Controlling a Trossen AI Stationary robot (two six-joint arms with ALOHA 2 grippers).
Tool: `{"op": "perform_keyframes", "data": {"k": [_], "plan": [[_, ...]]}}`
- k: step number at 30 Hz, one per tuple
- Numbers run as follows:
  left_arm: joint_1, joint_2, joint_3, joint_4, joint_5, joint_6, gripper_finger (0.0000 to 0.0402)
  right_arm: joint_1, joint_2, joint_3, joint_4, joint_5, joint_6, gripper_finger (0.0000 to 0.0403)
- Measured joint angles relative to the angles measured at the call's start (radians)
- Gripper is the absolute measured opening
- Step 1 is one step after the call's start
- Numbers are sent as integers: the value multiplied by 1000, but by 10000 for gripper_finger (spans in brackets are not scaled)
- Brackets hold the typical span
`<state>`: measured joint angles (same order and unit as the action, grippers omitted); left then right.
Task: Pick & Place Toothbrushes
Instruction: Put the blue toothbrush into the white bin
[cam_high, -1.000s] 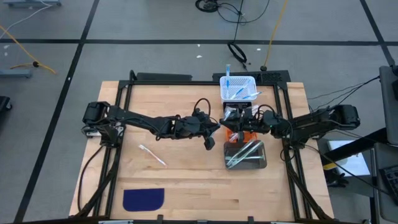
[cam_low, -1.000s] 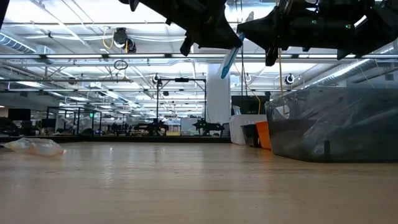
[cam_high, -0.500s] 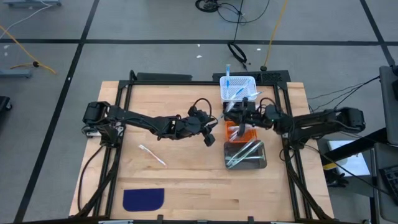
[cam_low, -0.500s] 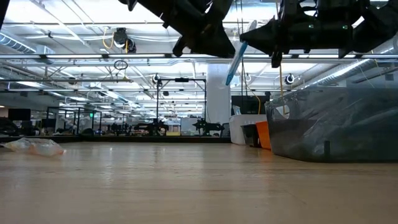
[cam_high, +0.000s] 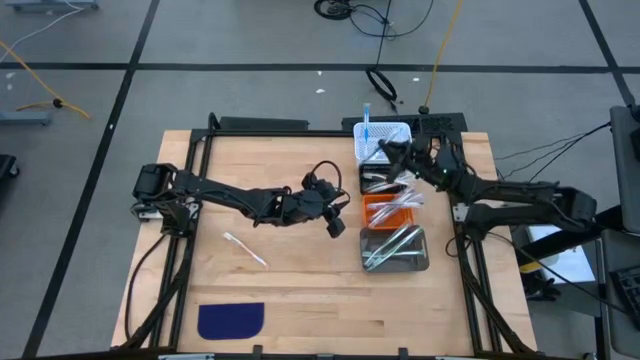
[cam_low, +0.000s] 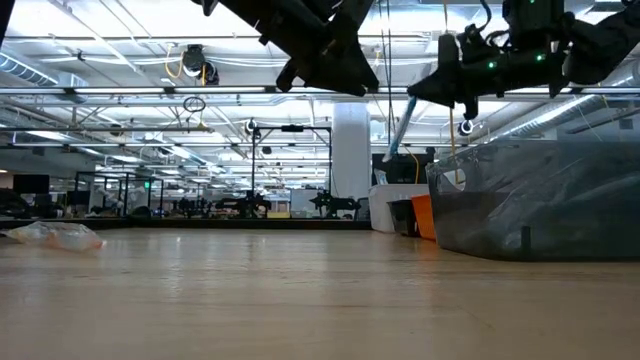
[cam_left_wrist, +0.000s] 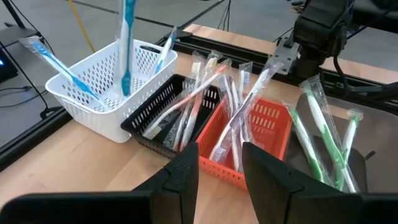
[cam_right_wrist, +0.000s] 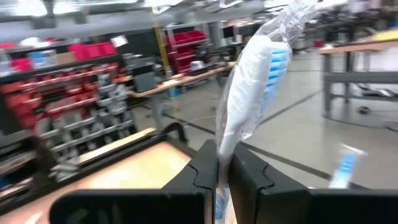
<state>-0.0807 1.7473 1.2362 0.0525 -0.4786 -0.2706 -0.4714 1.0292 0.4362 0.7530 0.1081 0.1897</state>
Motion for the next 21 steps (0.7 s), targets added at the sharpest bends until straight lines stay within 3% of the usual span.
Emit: {"op": "perform_keyframes", "data": {"k": [8,21], "plan": [[1,0,0,0,0,0,124,-160,42,0,5,-2,61,11],[1,0,0,2,2,1,124,-266,180,0,73,-8,120,11]]}}
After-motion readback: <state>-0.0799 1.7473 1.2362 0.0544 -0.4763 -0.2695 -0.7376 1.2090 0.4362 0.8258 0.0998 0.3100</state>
